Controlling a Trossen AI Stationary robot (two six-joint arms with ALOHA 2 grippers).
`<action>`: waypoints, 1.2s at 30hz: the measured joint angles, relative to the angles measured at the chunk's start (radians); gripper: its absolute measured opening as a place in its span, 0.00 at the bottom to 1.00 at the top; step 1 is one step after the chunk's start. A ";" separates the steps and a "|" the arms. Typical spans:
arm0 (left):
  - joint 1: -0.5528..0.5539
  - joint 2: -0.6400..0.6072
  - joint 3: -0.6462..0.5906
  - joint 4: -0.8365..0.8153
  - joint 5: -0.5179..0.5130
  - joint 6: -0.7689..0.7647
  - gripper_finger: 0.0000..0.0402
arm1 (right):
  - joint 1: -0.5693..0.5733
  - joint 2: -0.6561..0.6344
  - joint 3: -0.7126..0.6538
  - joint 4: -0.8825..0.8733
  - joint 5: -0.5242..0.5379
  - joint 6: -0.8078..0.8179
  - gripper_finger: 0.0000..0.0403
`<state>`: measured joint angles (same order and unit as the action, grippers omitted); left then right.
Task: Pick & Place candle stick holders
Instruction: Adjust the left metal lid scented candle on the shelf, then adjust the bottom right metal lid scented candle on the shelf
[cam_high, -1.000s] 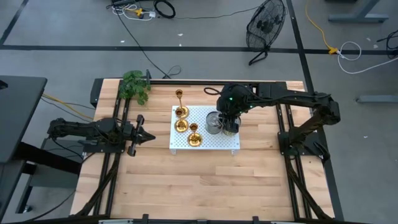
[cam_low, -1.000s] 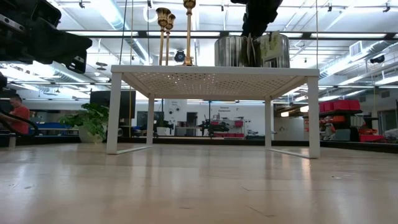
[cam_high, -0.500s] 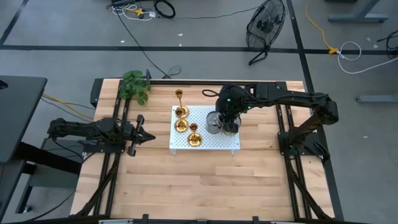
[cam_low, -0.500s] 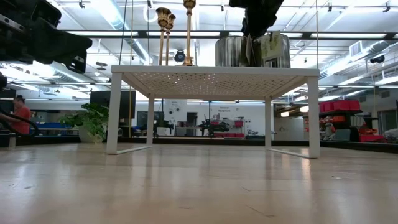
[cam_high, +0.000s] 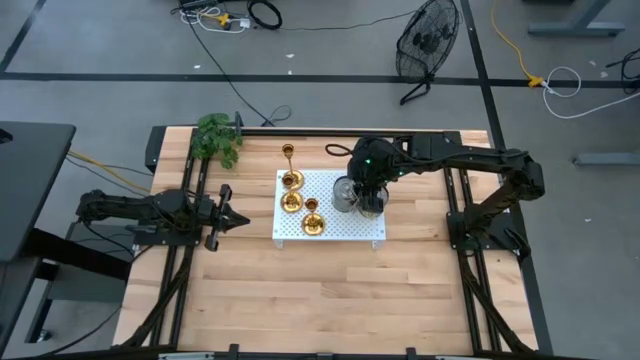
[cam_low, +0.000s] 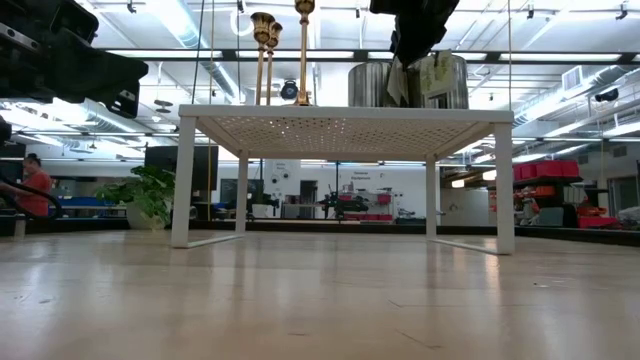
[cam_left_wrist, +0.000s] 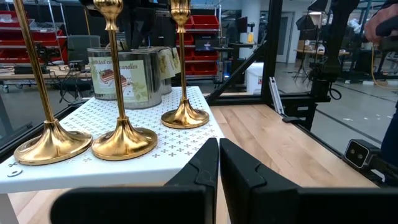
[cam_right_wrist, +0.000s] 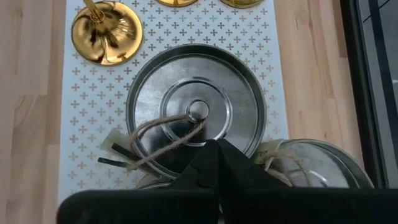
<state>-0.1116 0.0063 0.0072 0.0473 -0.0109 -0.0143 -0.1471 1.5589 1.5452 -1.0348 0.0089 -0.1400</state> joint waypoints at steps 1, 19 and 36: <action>0.000 0.000 0.000 0.000 0.000 0.000 0.05 | 0.000 0.000 0.000 0.000 0.001 0.000 0.00; 0.000 0.000 0.000 0.000 0.000 0.000 0.05 | 0.000 -0.077 -0.002 0.024 0.003 0.030 0.00; 0.000 0.000 0.000 0.000 0.000 0.000 0.05 | 0.000 -0.161 -0.041 0.096 0.039 0.116 0.00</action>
<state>-0.1116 0.0063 0.0071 0.0475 -0.0109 -0.0143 -0.1474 1.3981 1.5039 -0.9392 0.0475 -0.0241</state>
